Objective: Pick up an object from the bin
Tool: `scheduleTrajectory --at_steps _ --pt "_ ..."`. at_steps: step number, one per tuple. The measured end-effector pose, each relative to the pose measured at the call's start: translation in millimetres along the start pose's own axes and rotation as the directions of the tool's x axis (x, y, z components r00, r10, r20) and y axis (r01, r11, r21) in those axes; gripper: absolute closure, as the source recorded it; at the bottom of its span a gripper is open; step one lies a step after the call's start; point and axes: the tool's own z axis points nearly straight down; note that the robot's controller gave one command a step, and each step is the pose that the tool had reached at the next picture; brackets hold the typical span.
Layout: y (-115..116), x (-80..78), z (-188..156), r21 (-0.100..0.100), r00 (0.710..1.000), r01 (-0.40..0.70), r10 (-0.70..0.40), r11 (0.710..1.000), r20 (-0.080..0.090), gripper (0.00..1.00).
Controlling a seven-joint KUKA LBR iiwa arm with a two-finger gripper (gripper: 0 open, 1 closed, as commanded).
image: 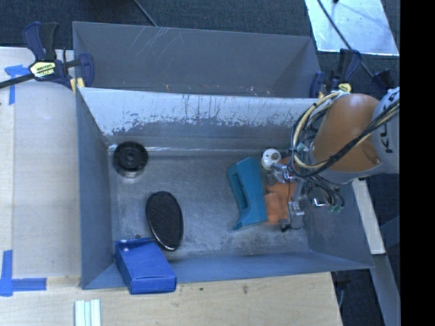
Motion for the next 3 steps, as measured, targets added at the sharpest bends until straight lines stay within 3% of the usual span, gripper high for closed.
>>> scheduleTrajectory --at_steps 1,3 --pt "9.0 -22.1 -3.5 0.001 0.996 -0.089 0.089 0.996 0.007 1.00" --pt "9.6 -20.8 -5.6 0.000 0.996 -0.089 0.089 0.996 0.006 1.00"
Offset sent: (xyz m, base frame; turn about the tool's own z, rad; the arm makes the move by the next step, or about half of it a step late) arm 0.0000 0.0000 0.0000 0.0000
